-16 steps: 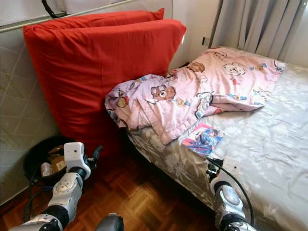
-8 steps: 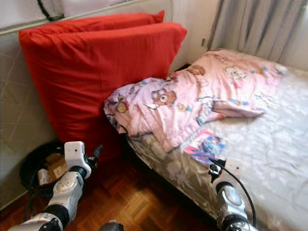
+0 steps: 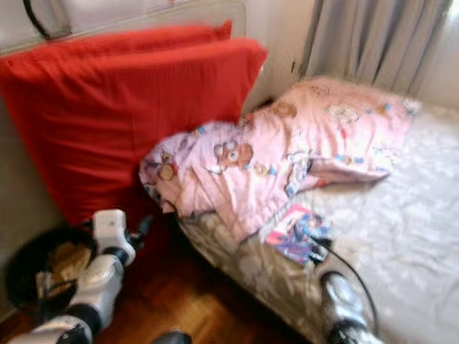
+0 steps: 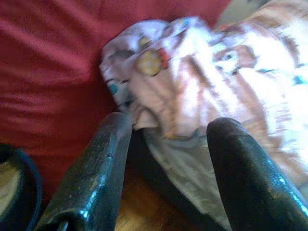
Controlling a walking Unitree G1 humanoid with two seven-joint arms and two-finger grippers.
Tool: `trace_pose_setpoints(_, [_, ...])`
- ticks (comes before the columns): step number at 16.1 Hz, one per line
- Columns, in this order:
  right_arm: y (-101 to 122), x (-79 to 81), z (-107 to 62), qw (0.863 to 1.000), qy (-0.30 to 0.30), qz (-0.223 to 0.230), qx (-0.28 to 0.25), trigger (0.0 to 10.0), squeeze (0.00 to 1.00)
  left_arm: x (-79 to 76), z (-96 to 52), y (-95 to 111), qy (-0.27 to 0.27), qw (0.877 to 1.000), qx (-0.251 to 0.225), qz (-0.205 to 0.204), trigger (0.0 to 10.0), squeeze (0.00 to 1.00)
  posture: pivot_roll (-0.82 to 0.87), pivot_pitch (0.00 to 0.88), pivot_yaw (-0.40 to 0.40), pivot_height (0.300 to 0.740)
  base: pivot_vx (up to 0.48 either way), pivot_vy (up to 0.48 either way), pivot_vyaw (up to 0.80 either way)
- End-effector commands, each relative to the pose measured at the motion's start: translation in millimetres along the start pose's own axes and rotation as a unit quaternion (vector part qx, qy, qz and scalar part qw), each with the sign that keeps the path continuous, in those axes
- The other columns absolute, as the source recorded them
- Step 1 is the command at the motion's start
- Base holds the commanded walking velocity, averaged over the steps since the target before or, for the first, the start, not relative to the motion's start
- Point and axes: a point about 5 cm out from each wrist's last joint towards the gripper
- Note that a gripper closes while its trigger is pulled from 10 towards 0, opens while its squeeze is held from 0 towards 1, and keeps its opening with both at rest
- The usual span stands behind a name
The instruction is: Clean up the room
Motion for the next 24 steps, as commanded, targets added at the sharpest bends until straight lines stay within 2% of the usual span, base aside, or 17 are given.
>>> trace_pose_setpoints(1, [-1, -9.0, -1.3, 1.000, -0.013, -0.001, 0.003, 10.0, 0.00, -5.0, 2.0, 2, -0.004, 1.000, -0.004, -0.008, 10.0, 0.00, 0.01, 0.000, 0.012, 0.653, 0.368, 0.000, 0.00])
trace_pose_setpoints(4, [-2, -7.9, -1.2, 1.000, -0.013, 0.000, 0.009, 10.0, 0.00, -5.1, 2.2, 2, -0.005, 1.000, -0.005, -0.008, 10.0, 0.00, 0.01, 0.000, 0.013, 0.653, 0.368, 0.000, -0.79])
trace_pose_setpoints(8, [-1, -6.5, -0.9, 1.000, -0.011, -0.003, 0.006, 10.0, 0.00, -4.9, 2.1, 2, -0.004, 1.000, -0.005, -0.009, 10.0, 0.00, 0.01, 0.000, 0.014, 0.653, 0.364, 0.000, 0.00])
trace_pose_setpoints(11, [3, 1.9, 0.6, 0.999, 0.017, -0.034, -0.005, 10.0, 0.00, -4.8, 2.0, 3, -0.002, 1.000, -0.013, -0.026, 10.0, 0.00, 0.01, 0.000, 0.025, 0.653, 0.204, 0.000, 0.00])
trace_pose_setpoints(17, [22, 28.2, 4.7, 0.993, 0.075, -0.071, -0.062, 10.0, 0.00, -2.4, 0.8, 5, -0.005, 0.999, -0.024, -0.027, 10.0, 0.00, -0.01, 0.000, 0.049, 0.653, 0.000, 0.000, 0.00])
trace_pose_setpoints(20, [43, 42.5, 6.4, 0.985, 0.096, -0.078, -0.120, 10.0, 0.00, -3.7, 1.0, 7, -0.010, 0.999, -0.031, -0.027, 10.0, 0.00, -0.02, 0.000, 0.064, 0.653, 0.000, 0.000, 0.00])
trace_pose_setpoints(22, [51, 46.0, 5.1, 0.981, 0.094, -0.074, -0.151, 10.0, 0.00, -5.4, -0.2, 8, -0.018, 0.999, -0.037, -0.025, 10.0, 0.00, -0.03, 0.020, 0.068, 0.653, 0.000, 0.000, 0.00])
trace_pose_setpoints(24, [49, 47.4, 1.9, 0.979, 0.093, -0.073, -0.166, 10.0, 0.00, -4.8, -3.7, 6, -0.022, 0.999, -0.045, -0.021, 10.0, 0.00, -0.03, 0.039, 0.064, 0.653, 0.000, 0.000, 0.00])
Point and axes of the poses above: a point about 5 cm out from each wrist's last joint towards the gripper, its own z axis pointing out of the wrist towards the gripper, its own y axis along the axis of the wrist's last joint, x = y × z, and after that the axes turned 10 degrees about -z, right-handed
